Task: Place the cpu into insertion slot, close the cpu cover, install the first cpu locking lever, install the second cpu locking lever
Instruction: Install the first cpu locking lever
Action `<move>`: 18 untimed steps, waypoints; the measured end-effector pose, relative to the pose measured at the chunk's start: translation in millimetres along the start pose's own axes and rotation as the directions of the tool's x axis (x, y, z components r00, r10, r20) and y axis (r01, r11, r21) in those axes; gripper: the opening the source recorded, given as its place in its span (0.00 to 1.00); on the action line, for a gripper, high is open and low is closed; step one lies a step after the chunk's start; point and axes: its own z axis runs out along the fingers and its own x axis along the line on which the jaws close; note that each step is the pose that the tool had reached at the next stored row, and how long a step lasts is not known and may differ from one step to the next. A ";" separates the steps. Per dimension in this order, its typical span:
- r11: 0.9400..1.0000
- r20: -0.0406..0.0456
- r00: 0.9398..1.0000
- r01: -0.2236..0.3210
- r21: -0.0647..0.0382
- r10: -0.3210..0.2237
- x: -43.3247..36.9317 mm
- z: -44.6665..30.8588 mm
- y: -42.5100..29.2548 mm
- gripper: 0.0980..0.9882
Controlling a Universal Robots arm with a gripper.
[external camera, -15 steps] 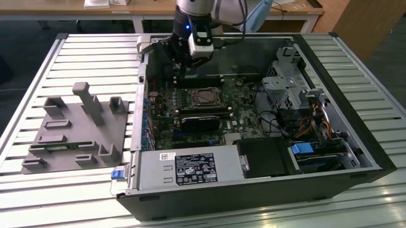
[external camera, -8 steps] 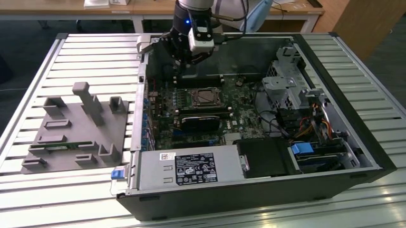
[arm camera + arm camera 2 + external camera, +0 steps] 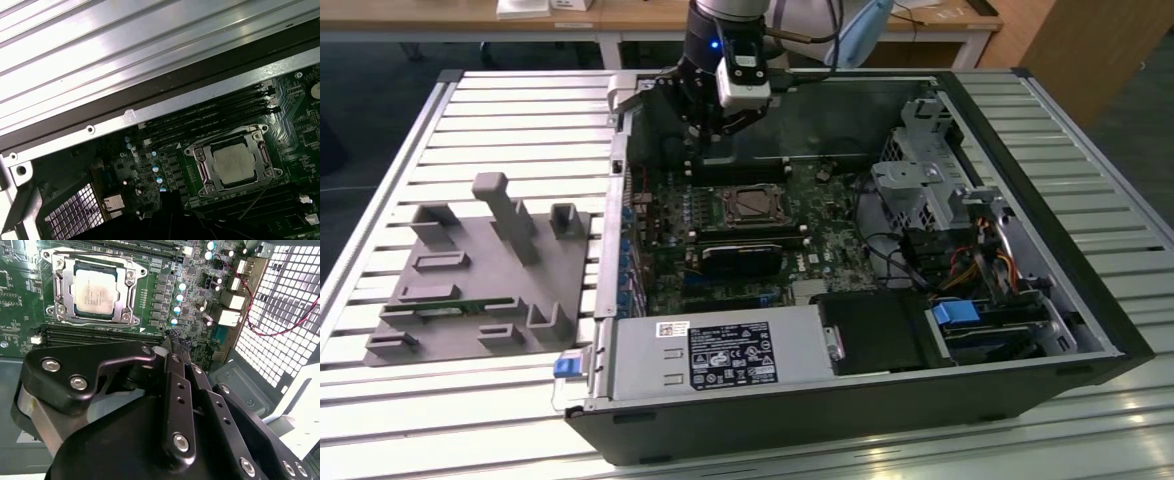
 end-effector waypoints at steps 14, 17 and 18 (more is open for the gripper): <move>1.000 0.013 1.000 0.000 -0.005 0.000 0.1 0.0 0.0 0.00; 1.000 0.029 1.000 -0.001 -0.010 0.001 0.2 0.1 -0.1 0.00; 1.000 0.036 0.999 -0.001 -0.013 0.001 0.2 0.2 -0.1 0.00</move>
